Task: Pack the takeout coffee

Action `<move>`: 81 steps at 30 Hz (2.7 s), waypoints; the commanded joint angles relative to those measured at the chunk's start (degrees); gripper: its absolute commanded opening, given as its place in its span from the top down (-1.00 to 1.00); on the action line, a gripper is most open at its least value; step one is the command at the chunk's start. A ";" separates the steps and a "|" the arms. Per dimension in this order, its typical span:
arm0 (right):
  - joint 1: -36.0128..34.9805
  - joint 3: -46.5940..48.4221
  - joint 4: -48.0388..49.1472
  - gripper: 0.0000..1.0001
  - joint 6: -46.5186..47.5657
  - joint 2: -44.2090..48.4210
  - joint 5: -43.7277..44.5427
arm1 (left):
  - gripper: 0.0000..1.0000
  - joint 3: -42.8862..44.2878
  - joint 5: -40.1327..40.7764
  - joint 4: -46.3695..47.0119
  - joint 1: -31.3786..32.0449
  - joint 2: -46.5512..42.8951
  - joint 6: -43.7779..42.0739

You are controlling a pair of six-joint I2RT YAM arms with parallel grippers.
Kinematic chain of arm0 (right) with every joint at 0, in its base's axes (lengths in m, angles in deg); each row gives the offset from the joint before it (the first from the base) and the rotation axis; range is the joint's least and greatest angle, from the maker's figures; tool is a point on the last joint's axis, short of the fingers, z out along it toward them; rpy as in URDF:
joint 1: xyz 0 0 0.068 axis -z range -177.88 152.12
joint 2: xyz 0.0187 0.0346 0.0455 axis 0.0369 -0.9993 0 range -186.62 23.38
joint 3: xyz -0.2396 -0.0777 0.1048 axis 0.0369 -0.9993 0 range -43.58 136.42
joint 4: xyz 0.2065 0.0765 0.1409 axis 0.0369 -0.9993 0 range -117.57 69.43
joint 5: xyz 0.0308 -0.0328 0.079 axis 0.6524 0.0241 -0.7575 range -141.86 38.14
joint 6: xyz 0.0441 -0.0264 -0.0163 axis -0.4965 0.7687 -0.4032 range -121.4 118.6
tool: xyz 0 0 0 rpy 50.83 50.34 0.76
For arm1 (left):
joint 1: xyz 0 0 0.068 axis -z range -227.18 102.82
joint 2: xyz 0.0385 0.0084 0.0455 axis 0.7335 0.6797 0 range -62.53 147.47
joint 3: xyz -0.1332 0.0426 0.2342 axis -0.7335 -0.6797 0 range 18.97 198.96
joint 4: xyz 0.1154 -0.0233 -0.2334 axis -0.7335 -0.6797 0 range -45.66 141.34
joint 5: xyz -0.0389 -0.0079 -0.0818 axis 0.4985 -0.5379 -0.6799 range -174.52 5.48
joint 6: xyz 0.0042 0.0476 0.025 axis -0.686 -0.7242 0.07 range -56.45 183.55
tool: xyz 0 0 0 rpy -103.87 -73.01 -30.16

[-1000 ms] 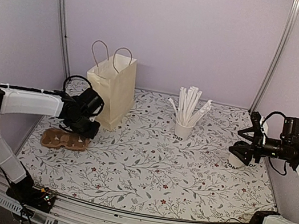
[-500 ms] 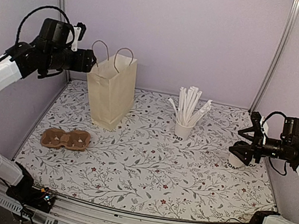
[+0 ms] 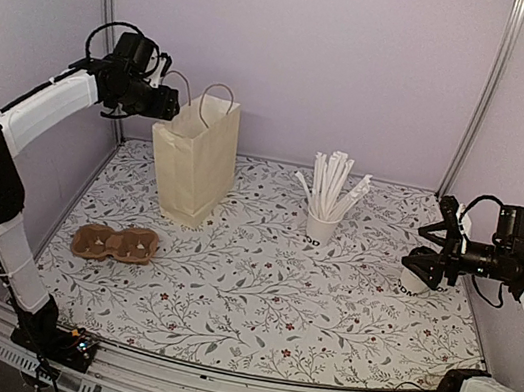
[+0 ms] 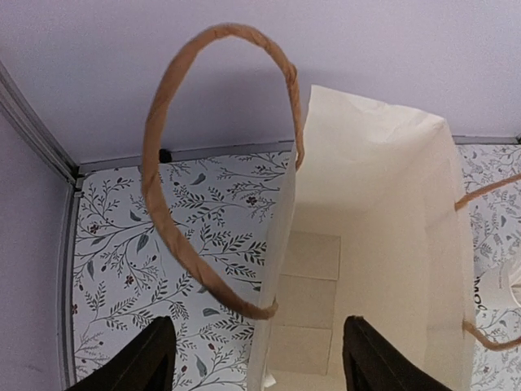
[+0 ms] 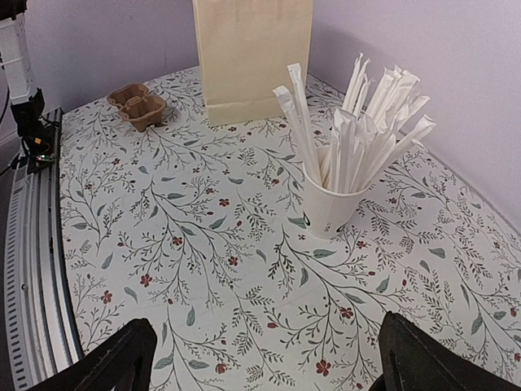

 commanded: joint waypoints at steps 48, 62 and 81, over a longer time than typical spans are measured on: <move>-0.21 -0.39 1.48 -0.98 -1.41 -0.14 3.26 | 1.00 -13.44 -34.32 -1.42 24.90 -16.58 -3.63; -0.19 -0.52 1.69 -0.98 -1.73 -0.51 4.02 | 1.00 3.33 -43.50 -8.53 32.37 3.56 -8.00; -0.27 -0.53 1.09 -0.98 -0.94 0.08 3.57 | -0.39 -12.56 -4.96 -15.84 21.52 -20.83 0.18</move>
